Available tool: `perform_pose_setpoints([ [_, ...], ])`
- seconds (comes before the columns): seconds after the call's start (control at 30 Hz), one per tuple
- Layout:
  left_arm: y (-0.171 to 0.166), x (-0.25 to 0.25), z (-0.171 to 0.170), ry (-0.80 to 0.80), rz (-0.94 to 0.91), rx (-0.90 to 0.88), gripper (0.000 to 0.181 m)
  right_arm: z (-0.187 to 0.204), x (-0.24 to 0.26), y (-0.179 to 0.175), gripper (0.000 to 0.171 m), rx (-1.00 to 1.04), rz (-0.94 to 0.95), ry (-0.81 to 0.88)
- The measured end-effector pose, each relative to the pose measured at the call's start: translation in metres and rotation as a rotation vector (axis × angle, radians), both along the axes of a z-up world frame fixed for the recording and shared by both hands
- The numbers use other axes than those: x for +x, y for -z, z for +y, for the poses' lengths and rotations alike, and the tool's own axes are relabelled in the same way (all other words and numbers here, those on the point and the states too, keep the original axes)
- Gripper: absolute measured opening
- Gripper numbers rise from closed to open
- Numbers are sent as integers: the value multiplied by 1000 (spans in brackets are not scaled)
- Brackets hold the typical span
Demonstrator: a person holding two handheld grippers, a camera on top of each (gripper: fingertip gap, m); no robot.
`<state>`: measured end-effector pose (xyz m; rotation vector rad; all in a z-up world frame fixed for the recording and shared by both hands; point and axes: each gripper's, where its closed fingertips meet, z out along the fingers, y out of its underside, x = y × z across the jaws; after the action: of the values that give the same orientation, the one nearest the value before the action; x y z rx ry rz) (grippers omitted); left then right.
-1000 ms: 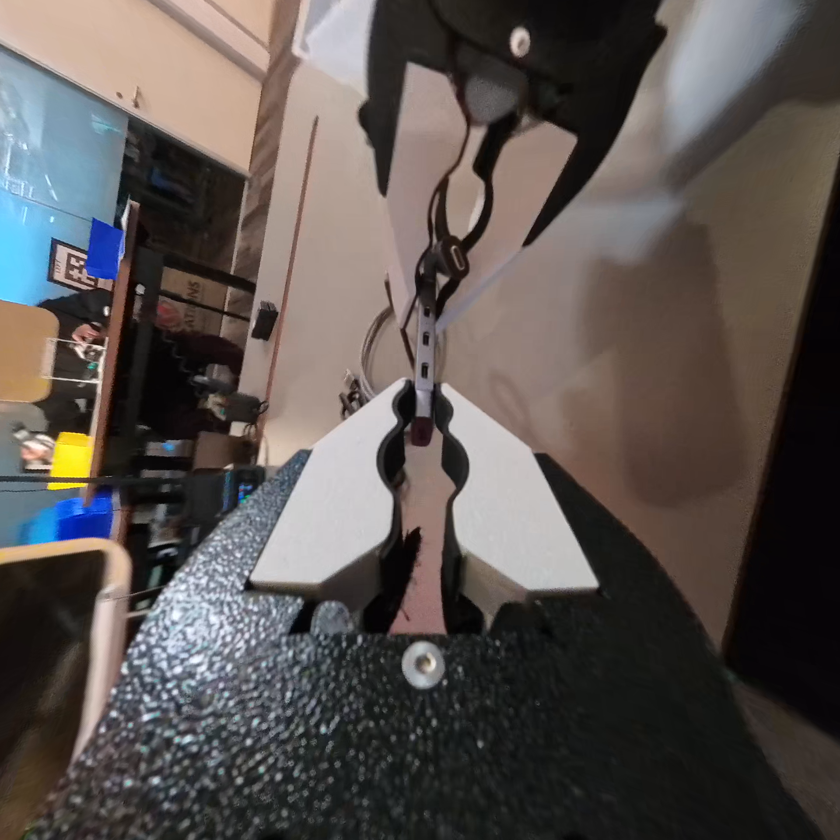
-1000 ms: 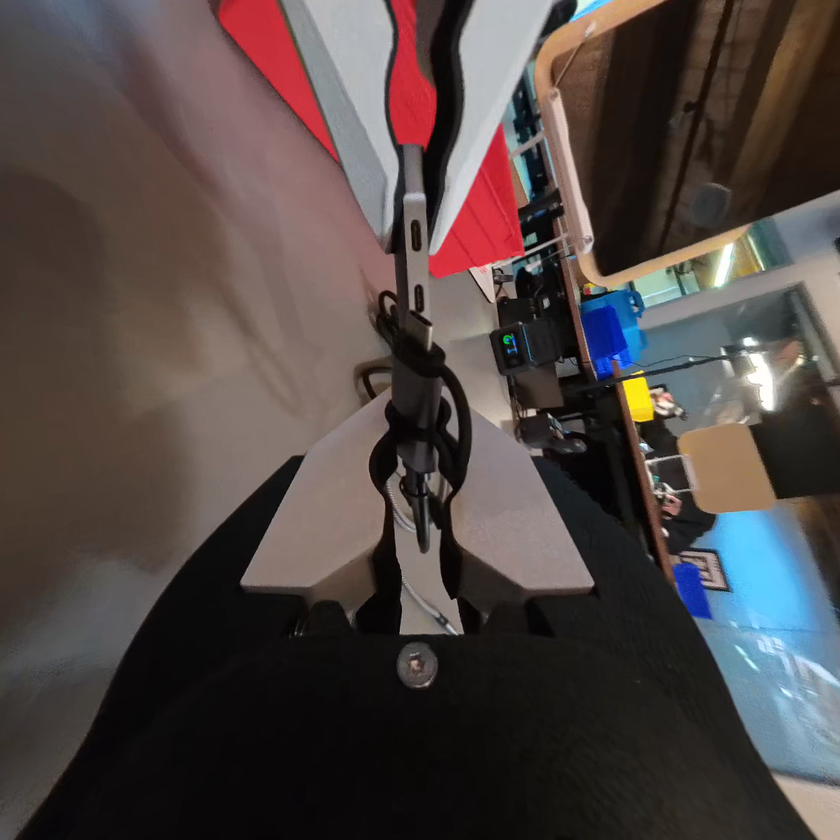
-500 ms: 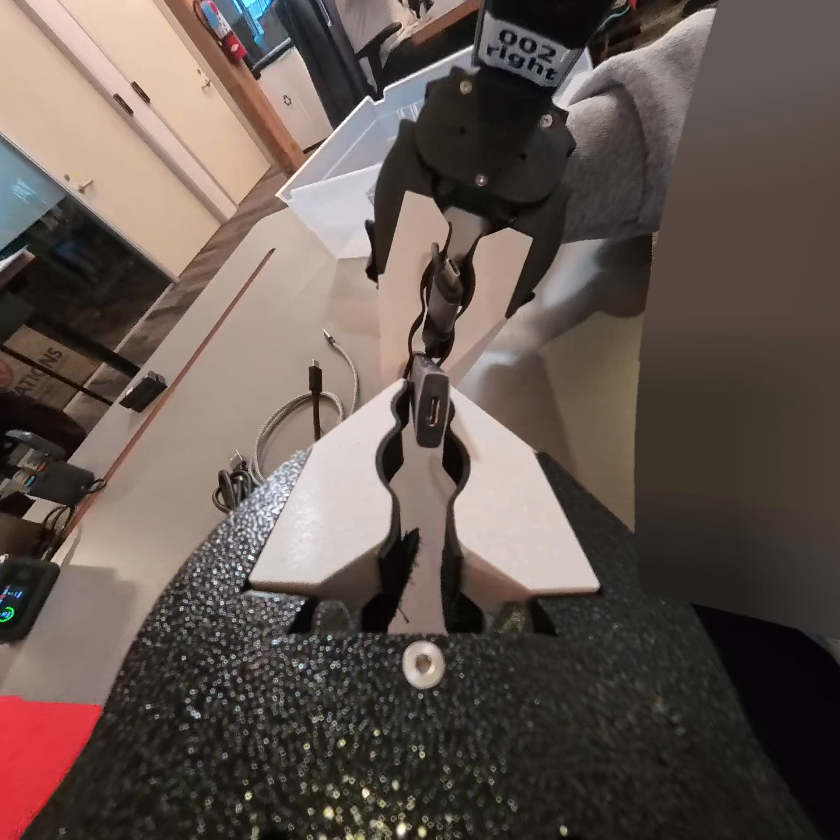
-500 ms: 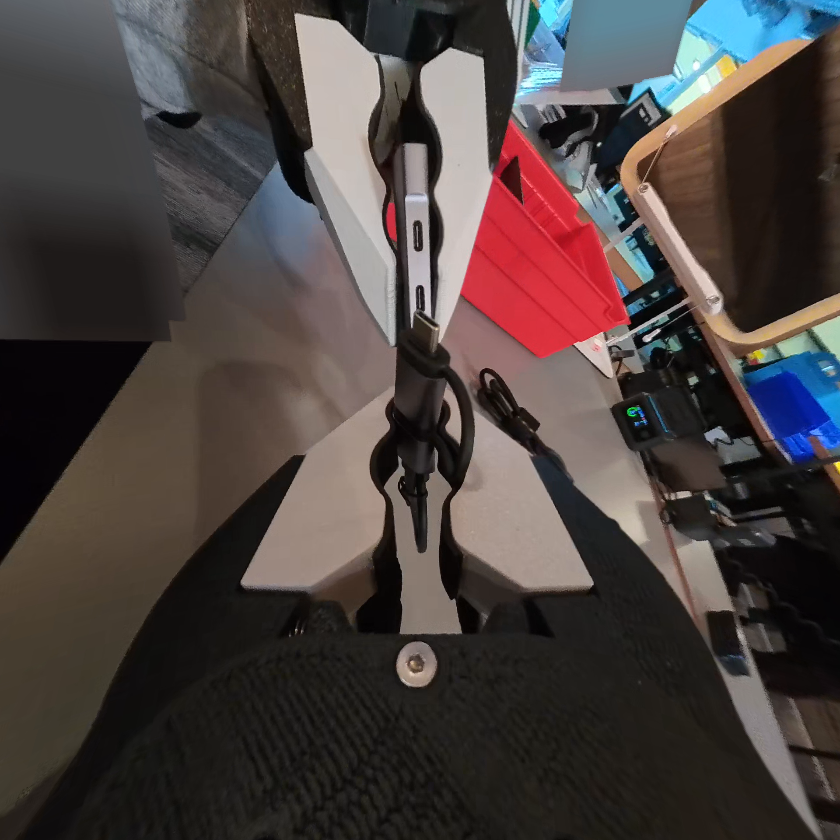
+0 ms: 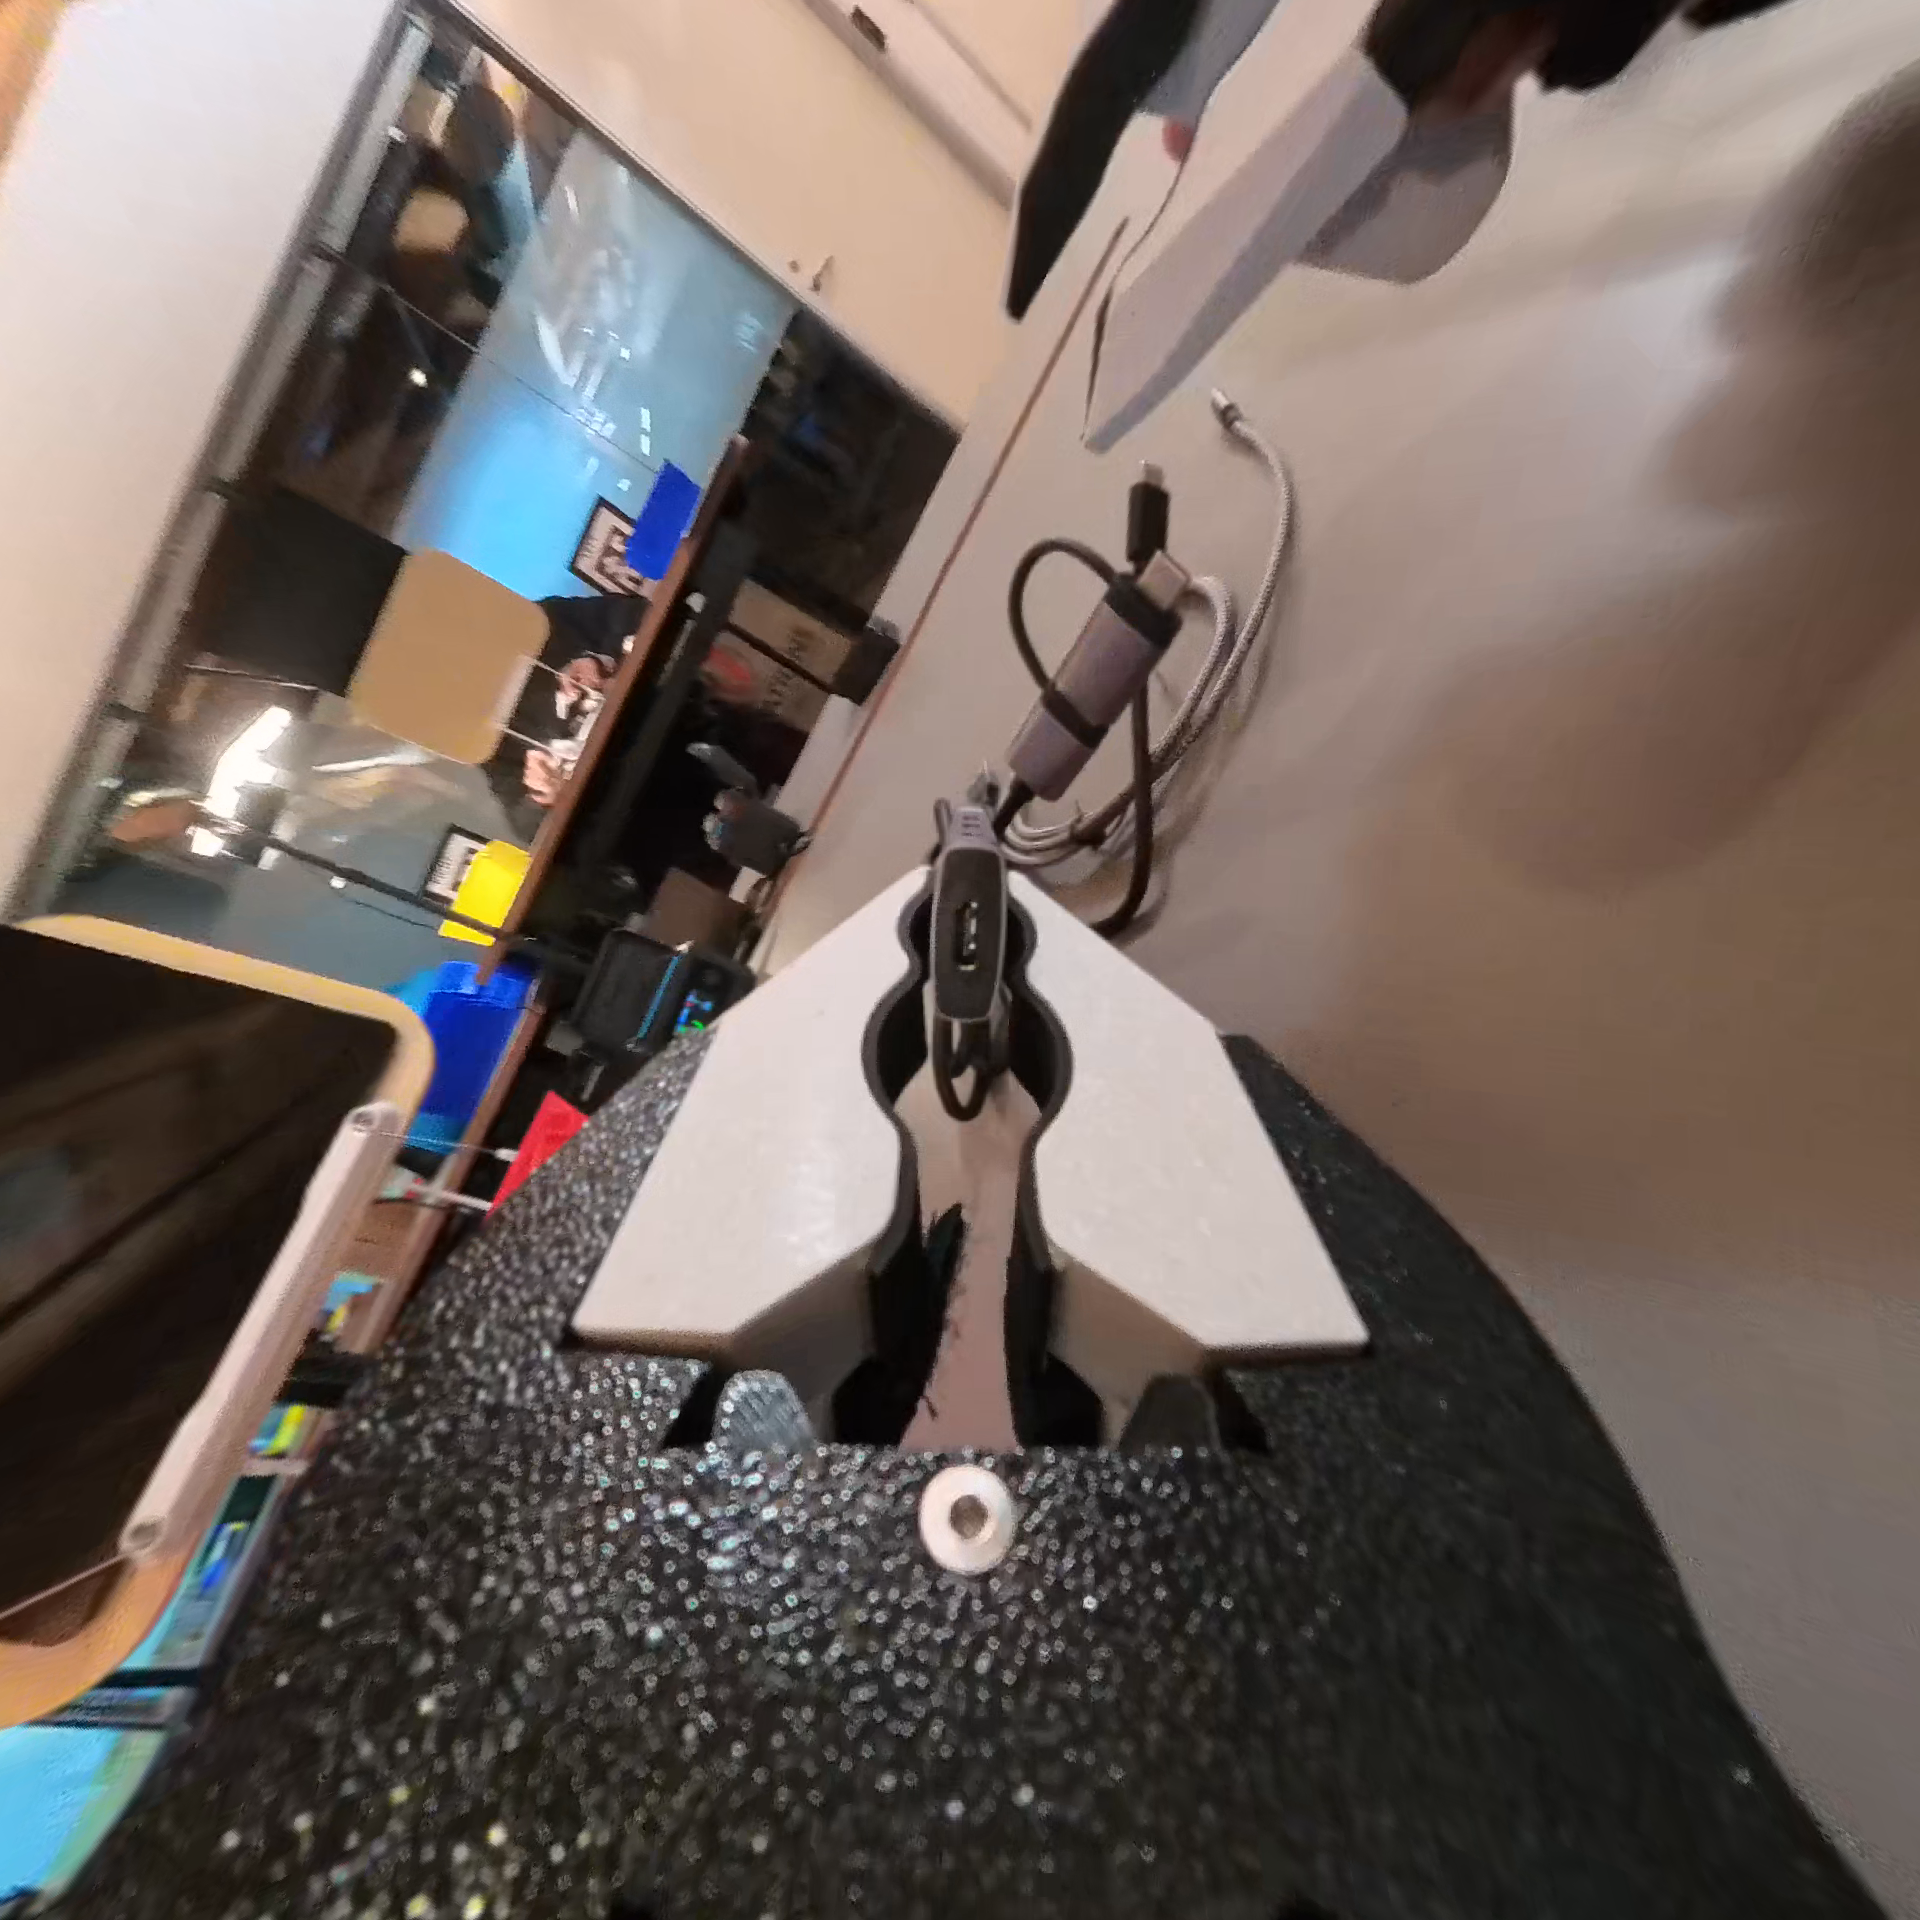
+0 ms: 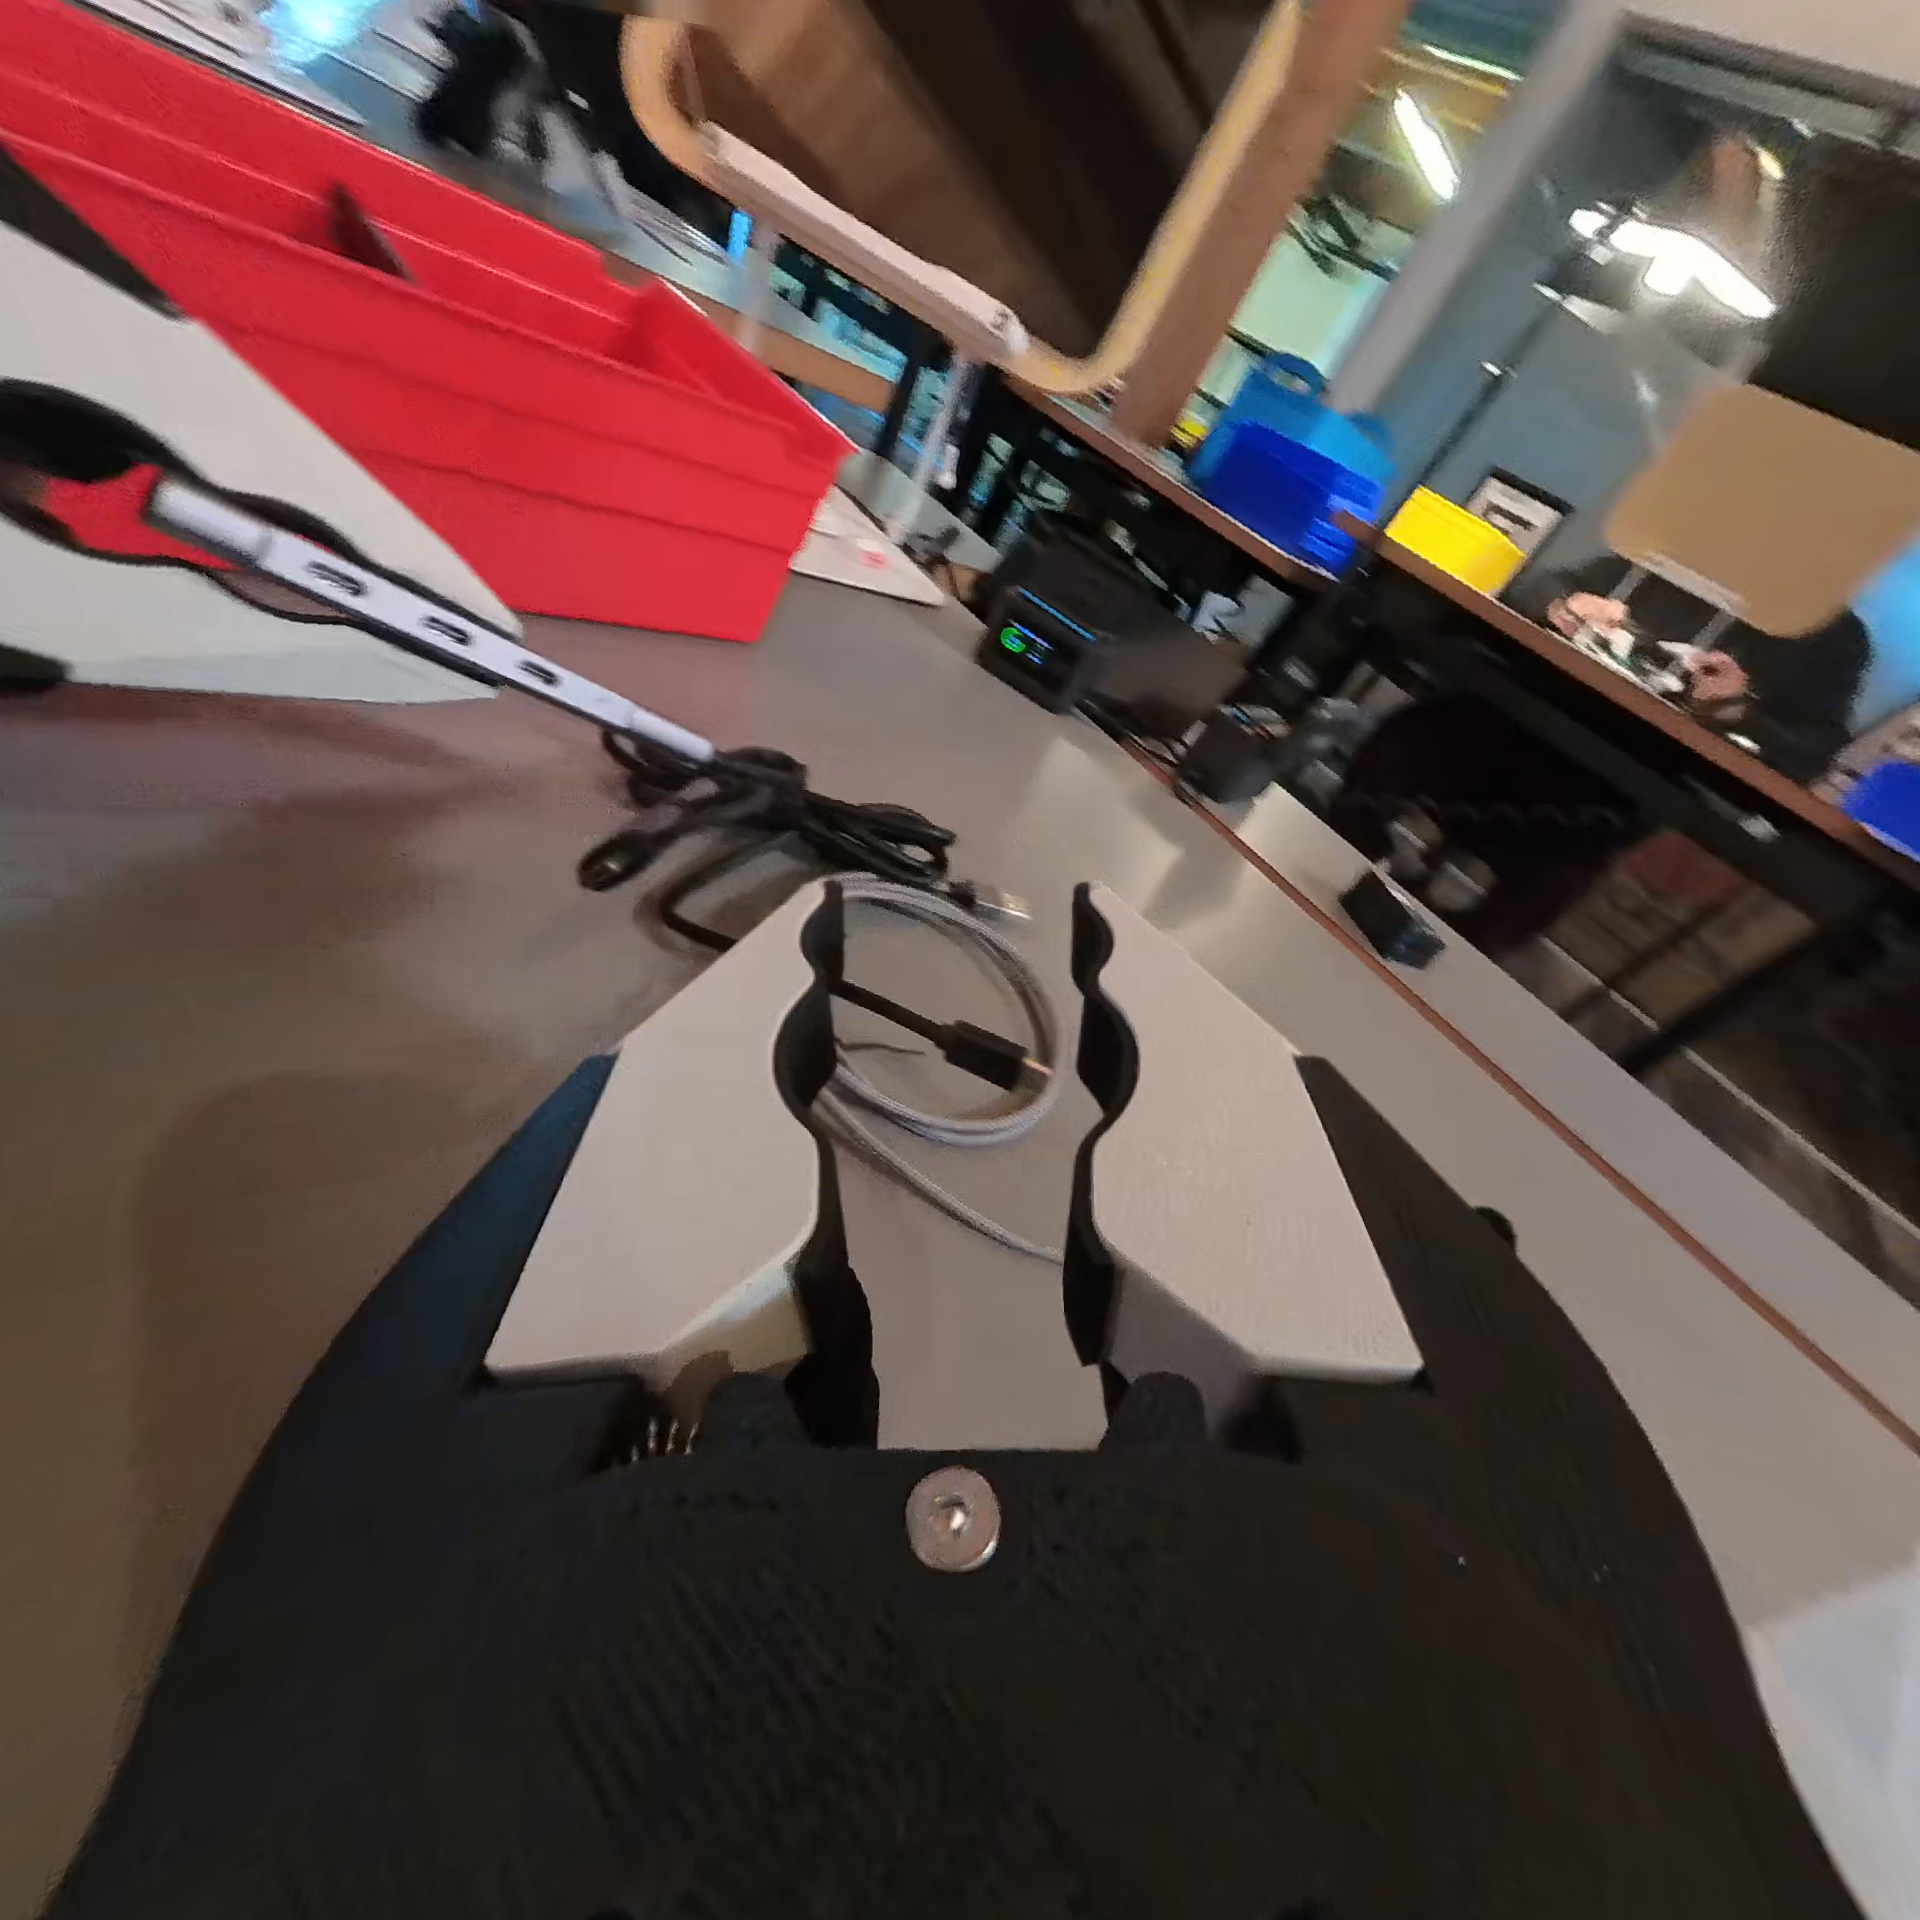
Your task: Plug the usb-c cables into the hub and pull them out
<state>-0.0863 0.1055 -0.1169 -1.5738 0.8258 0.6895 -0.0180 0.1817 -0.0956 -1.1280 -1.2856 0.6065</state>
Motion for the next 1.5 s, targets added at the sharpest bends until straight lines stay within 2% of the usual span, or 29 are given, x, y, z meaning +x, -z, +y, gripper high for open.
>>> perform_pose_setpoints([
  [0.1,-3,-6,0,-11,7,68,8,12,7,1,42,-7,28,81],
  [0.27,-3,-17,0,-42,-126,92,7,31,20,-1,42,50,94,206],
  [0.43,-4,-22,1,-40,-182,90,7,34,17,3,47,68,-11,217],
  [0.47,-4,-21,1,-35,-183,88,7,34,15,4,52,40,-54,214],
  [0.53,-4,-19,0,-29,-172,92,7,41,15,-2,63,-128,-51,257],
  [0.67,-3,-16,-1,-18,-154,91,7,55,20,-18,65,-670,188,314],
  [0.73,-4,-16,-1,-21,-158,92,8,63,25,-5,66,-816,218,368],
  [0.8,-4,-17,-1,-19,-172,91,7,64,26,19,67,-914,163,420],
  [0.9,-5,-20,0,-29,-193,91,7,40,12,44,67,-1178,138,346],
  [1.0,-5,-22,1,-33,-213,87,7,24,0,56,64,-1320,156,302],
  [1.23,-6,-25,1,-45,-232,90,7,29,-23,69,33,-1314,168,321],
  [1.3,-6,-26,1,-49,-233,91,8,35,-26,70,16,-1280,173,331],
  [1.4,-6,-29,2,-63,-234,95,7,37,-29,55,10,-1208,205,288],
  [1.5,-7,-33,1,-84,-243,99,8,41,-20,26,9,-987,145,275],
])
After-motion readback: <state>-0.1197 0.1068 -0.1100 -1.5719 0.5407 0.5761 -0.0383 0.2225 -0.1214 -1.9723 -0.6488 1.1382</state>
